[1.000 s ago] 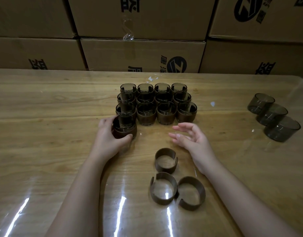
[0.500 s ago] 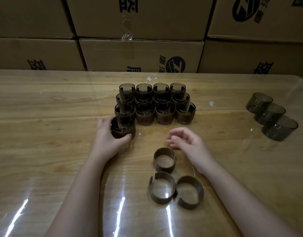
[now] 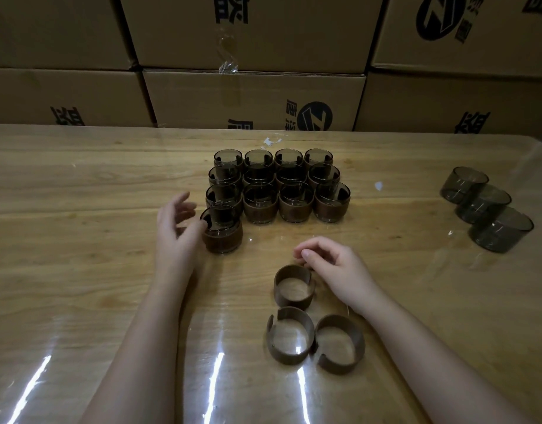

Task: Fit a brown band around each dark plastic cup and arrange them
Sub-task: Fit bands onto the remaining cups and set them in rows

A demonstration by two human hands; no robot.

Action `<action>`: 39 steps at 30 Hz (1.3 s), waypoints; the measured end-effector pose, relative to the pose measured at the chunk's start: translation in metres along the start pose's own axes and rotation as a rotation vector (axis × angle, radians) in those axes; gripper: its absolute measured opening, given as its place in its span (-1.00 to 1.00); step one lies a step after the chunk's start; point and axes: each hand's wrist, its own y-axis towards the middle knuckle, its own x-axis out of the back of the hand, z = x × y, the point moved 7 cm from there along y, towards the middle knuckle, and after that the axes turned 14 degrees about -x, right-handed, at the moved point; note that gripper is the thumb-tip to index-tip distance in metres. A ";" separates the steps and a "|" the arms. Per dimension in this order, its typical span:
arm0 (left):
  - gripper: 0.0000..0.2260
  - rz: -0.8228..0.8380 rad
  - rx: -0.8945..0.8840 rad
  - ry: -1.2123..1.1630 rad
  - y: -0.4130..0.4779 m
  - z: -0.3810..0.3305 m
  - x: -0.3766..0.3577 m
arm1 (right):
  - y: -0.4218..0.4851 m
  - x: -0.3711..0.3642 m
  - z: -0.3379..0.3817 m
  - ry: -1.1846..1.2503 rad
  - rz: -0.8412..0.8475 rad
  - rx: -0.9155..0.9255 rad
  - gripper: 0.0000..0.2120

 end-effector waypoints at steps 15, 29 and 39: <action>-0.81 0.514 -0.155 -0.113 -0.061 -0.056 -0.111 | 0.004 -0.002 -0.003 -0.094 -0.050 0.025 -0.86; -0.91 0.701 0.044 0.001 -0.065 -0.036 -0.121 | 0.008 0.091 -0.041 0.013 -0.428 -0.187 -0.72; -0.87 0.696 0.093 -0.027 -0.065 -0.029 -0.120 | -0.004 0.147 -0.066 0.274 -0.715 -0.436 -0.63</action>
